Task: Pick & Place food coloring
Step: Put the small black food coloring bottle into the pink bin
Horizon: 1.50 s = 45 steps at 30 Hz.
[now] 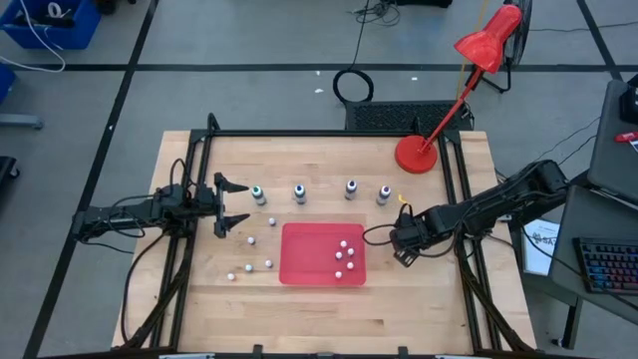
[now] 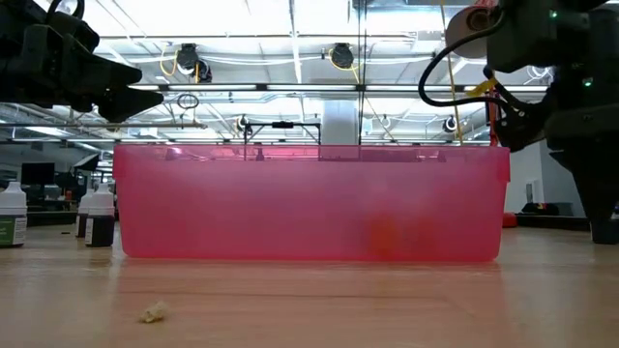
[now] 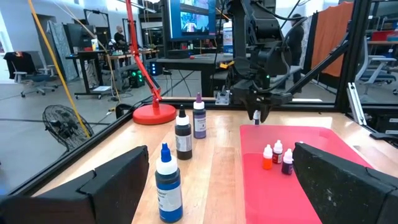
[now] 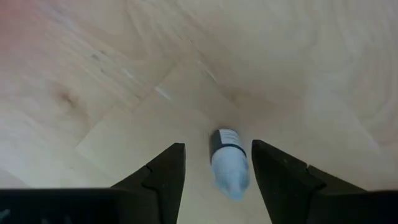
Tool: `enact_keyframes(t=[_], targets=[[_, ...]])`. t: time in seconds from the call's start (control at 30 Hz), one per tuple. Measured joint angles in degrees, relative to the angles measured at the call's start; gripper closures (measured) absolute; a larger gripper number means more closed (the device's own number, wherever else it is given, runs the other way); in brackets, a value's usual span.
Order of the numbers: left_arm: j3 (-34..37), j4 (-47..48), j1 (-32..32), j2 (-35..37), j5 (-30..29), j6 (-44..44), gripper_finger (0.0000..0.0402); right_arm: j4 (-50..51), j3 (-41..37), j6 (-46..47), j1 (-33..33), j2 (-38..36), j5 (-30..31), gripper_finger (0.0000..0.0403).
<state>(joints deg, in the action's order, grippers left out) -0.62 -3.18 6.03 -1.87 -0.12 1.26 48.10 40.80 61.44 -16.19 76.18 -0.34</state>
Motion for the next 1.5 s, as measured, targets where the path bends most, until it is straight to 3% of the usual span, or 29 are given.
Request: enact_keyframes(t=[0.37,0.47,0.63,0.9,1.07,1.23,1.37,1.5], targets=[[0.0,0.0,0.0,0.0,0.0,0.0,0.0009,0.6,0.0,0.9,0.0,0.0,-1.2,0.0237],[0.0,0.0,0.0,0.0,0.0,0.0,0.0009,0.6,0.0,0.9,0.0,0.0,-1.0,0.0262],[0.0,0.0,0.0,0.0,0.0,0.0,0.0009,-0.6,0.0,-1.2,0.0,0.0,0.6,0.0348],[0.0,0.0,0.0,0.0,0.0,0.0,0.0009,-10.6,3.2,-8.7,0.0,0.0,6.8,0.0353],[0.0,0.0,0.0,0.0,0.0,0.0,0.0009,-10.3,16.4,-16.4,-0.5,0.0,10.1,0.0353],[0.0,0.0,0.0,0.0,0.0,0.0,0.0009,-9.9,34.5,-26.8,-2.3,3.1,13.2,0.0353],[0.0,0.0,0.0,0.0,0.0,0.0,0.0009,-4.8,50.6,-34.7,-3.5,10.8,14.2,0.0353],[0.0,0.0,0.0,0.0,0.0,0.0,0.0009,7.3,67.6,-39.2,-2.7,21.7,13.9,0.0353]])
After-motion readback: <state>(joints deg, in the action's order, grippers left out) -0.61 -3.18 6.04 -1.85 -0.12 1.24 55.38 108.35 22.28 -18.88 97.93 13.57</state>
